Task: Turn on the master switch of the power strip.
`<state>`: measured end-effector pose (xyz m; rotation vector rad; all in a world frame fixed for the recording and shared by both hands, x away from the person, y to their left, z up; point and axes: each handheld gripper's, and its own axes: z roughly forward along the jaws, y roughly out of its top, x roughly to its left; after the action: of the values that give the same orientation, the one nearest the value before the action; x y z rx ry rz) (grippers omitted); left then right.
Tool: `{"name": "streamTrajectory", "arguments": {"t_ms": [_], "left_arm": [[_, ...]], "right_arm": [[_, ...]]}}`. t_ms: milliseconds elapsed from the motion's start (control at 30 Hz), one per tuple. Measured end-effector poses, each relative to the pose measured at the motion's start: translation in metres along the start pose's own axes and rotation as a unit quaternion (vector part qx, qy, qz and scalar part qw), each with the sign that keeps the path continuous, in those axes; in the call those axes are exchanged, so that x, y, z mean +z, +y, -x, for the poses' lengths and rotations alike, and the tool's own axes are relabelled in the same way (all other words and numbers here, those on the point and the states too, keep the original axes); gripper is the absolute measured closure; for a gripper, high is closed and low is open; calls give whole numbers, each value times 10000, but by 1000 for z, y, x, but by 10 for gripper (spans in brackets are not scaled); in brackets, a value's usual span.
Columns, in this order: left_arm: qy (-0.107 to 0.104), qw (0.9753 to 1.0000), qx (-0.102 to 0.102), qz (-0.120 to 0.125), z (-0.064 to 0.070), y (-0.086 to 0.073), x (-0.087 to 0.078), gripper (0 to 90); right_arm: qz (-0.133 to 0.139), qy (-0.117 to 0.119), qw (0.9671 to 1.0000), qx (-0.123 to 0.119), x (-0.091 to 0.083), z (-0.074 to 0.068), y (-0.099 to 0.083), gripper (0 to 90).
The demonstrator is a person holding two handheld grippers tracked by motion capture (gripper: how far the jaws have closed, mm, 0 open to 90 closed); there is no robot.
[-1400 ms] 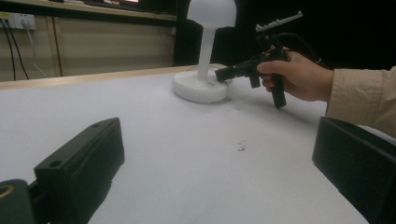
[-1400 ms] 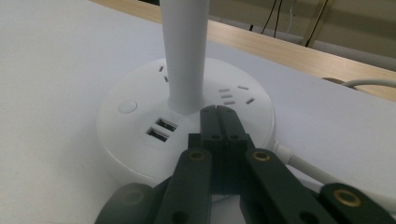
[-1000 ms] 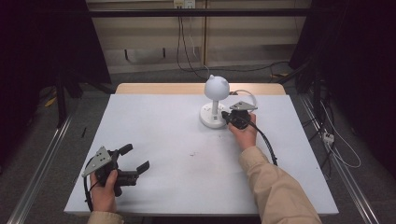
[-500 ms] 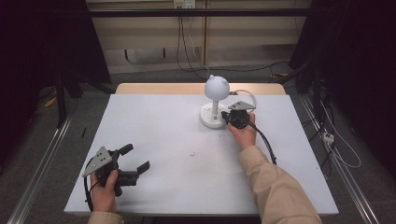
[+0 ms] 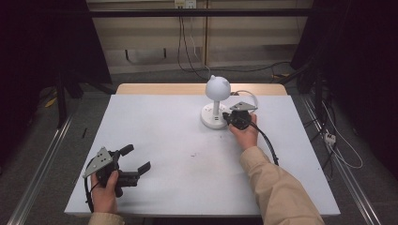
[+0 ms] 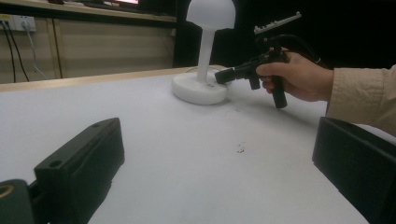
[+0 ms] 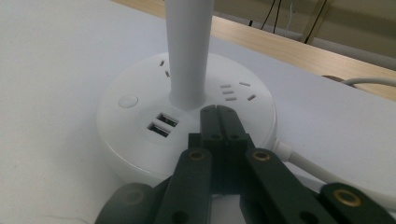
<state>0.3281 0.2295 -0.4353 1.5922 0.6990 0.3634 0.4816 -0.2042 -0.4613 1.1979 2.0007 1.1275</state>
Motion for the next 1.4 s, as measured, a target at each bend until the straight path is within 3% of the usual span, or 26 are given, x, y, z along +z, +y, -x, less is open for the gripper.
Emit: {"name": "streamTrajectory", "arguments": {"t_ms": [300,533,700,1000,1067,1400], "left_arm": [[31,10000,-35,26,-1,0,-2,19],[38,10000,-42,48,-3,0,-2,19],[22,10000,-40,48,-4,0,-2,19],[19,10000,-56,62,-3,0,-2,19],[16,10000,-52,51,-3,0,-2,19],[-14,10000,-69,59,-3,0,-1,19]], "right_arm": [[-53,-27,10000,-2,-3,1,2,900],[135,83,9994,320,-6,2,5,896],[114,25,9994,338,-8,0,6,796],[156,117,9981,583,-14,0,10,637],[139,132,9983,545,-16,0,10,600],[124,94,9982,587,-18,3,10,564]]}}
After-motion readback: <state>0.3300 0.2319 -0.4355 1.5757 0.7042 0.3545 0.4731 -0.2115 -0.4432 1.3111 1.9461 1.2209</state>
